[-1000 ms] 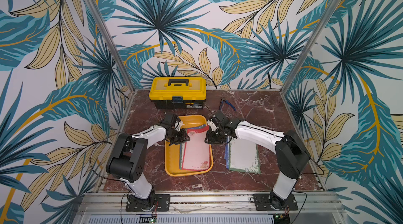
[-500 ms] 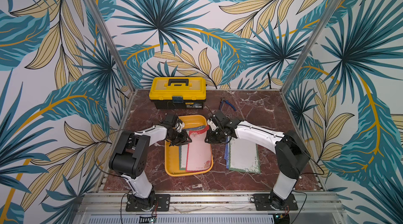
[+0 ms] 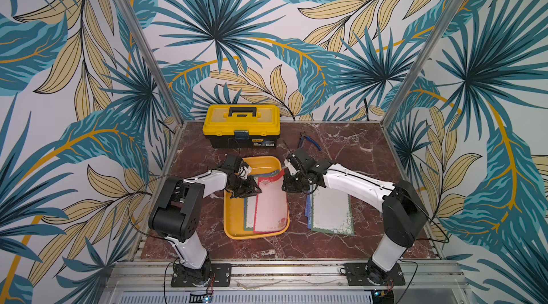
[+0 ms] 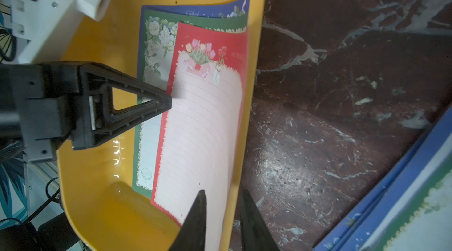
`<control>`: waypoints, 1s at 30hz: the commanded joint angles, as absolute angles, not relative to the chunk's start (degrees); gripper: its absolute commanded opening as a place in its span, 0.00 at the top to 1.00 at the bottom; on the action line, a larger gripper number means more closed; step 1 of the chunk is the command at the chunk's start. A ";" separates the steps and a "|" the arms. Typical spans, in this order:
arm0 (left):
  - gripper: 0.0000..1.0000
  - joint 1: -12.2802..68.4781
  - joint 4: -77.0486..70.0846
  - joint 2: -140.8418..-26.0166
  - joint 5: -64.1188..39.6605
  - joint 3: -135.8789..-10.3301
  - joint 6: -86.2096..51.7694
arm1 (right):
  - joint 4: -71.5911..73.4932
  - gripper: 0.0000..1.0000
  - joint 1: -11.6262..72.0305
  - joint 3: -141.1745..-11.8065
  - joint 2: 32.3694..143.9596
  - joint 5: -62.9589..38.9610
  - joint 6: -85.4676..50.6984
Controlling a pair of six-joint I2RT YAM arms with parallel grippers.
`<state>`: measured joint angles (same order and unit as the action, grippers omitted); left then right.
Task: Take out the stationery paper from the storage box
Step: Pick up the stationery paper from the storage box.
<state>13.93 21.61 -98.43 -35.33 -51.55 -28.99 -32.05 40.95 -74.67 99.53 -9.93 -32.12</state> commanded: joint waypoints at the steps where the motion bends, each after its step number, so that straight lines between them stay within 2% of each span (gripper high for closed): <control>1: 0.73 14.06 21.00 -99.62 -35.67 -52.03 -28.96 | -32.95 0.75 41.53 -75.96 97.94 -9.82 -31.21; 11: 0.73 14.03 21.00 -99.67 -35.75 -52.03 -28.85 | -32.32 0.76 41.65 -77.22 101.68 -14.17 -31.77; 20: 0.73 13.90 20.75 -100.02 -35.85 -51.82 -28.72 | -34.47 0.75 41.58 -75.80 97.23 -5.12 -31.20; 30: 0.74 13.82 20.57 -99.76 -36.20 -51.49 -28.92 | -34.27 0.73 41.64 -75.58 99.75 -5.90 -32.23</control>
